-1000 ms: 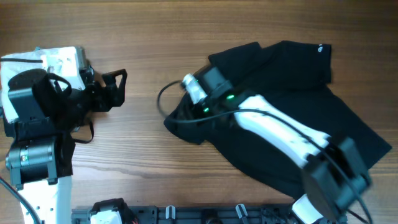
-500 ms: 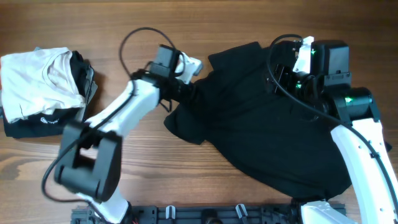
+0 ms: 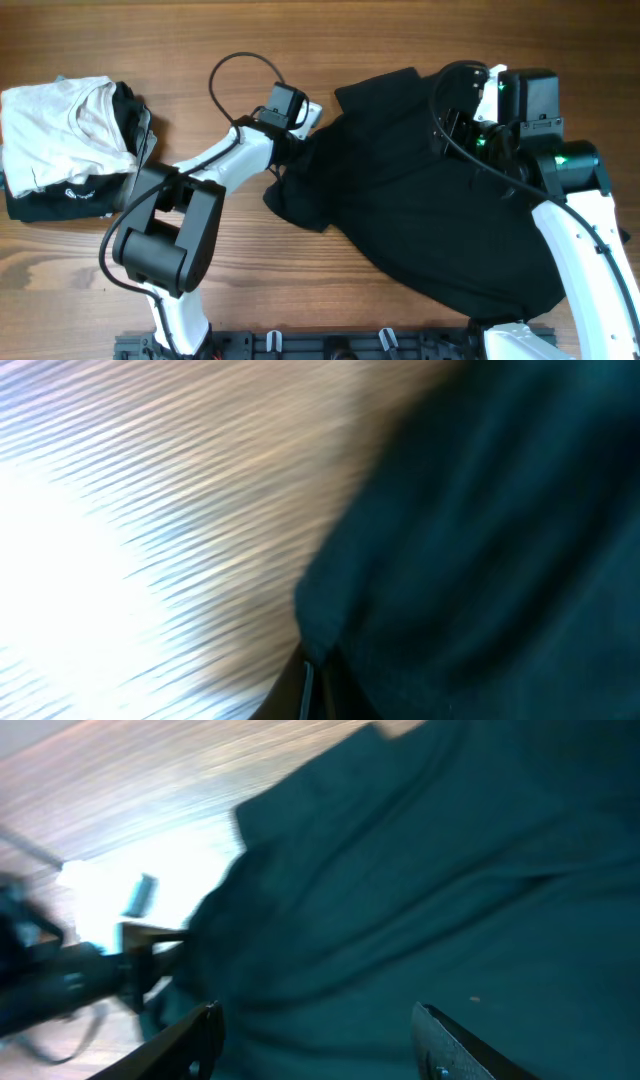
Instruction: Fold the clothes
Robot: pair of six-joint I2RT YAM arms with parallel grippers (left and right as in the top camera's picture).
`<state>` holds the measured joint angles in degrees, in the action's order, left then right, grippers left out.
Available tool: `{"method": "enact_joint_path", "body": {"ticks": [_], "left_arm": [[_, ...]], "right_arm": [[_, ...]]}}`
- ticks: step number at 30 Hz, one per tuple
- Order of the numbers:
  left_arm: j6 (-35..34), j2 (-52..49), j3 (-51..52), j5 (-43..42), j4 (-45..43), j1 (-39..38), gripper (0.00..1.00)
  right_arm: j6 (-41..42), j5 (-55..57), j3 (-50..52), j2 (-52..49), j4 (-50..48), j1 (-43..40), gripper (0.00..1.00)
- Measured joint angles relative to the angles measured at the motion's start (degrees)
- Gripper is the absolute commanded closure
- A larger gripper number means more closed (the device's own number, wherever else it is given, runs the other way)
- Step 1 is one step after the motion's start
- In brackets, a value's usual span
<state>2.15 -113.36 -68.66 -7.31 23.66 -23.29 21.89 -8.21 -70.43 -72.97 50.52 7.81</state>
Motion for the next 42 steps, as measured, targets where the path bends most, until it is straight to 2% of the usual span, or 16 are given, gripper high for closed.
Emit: {"method": "enact_joint_path", "body": {"ticks": [3, 5, 7, 9, 10, 12, 19, 22, 23, 26, 29, 32, 33, 34, 38, 42], "left_arm": [[-11.3, 0.5, -1.5, 8.2, 8.6, 5.4, 0.96], [-17.0, 1.2, -1.6, 11.3, 13.9, 15.3, 0.96], [-18.9, 1.5, -1.6, 9.3, 15.5, 24.1, 0.95], [-19.1, 1.9, -1.3, 6.4, 16.3, 29.7, 0.76], [-19.2, 2.4, -1.0, 5.7, 16.5, 30.1, 0.66], [-18.6, 5.2, -0.3, 4.1, 17.1, 29.4, 0.55], [-14.4, 22.1, -0.3, 0.7, 17.9, 22.7, 0.53], [-11.3, 23.8, -0.3, -0.3, 17.7, 18.2, 0.53], [-10.8, 23.8, -0.3, -0.4, 17.7, 17.2, 0.53], [-9.9, 23.8, -0.3, -0.8, 17.0, 15.3, 0.53], [-9.7, 23.8, -0.3, -0.7, 16.3, 15.1, 0.51], [-9.7, 23.8, -0.3, -0.7, 15.9, 15.1, 0.39], [-9.6, 23.8, -0.3, -0.7, 15.7, 15.1, 0.36], [-9.4, 23.8, -0.3, -0.8, 14.9, 15.1, 0.32], [-8.4, 23.8, -0.3, -1.8, 11.5, 14.2, 0.31], [-4.5, 23.5, -0.2, -3.5, 7.1, 10.8, 0.36]], "right_arm": [[0.2, 5.1, 0.1, 0.0, 1.0, 0.0, 0.36], [2.0, 8.6, 1.7, -0.1, 1.0, 0.0, 0.36], [4.0, 11.3, 3.5, -2.0, 0.8, -0.2, 0.36], [5.4, 12.6, 5.1, -6.2, 0.6, -1.2, 0.36], [5.9, 12.8, 5.6, -7.7, 0.7, -2.1, 0.36], [6.8, 13.2, 6.6, -13.6, 0.8, -6.9, 0.37], [5.9, 6.7, 6.8, -29.2, 3.3, -26.8, 0.41], [5.7, 5.0, 7.0, -32.0, 3.5, -30.6, 0.41], [5.7, 4.8, 7.7, -32.2, 2.7, -31.3, 0.45], [5.4, 3.8, 10.2, -32.0, -0.7, -32.2, 0.96], [8.1, 3.5, 10.6, -31.6, -4.8, -32.3, 0.96], [11.7, 6.1, 9.5, -31.8, -9.1, -36.5, 0.96], [12.2, 8.8, 8.1, -32.2, -8.7, -40.5, 0.67], [12.6, 10.5, 5.4, -32.6, -8.4, -44.0, 0.5], [8.8, 6.8, -5.0, -32.7, -8.0, -52.7, 0.41], [4.3, -4.2, -6.7, -31.4, -6.1, -51.3, 0.38]]}}
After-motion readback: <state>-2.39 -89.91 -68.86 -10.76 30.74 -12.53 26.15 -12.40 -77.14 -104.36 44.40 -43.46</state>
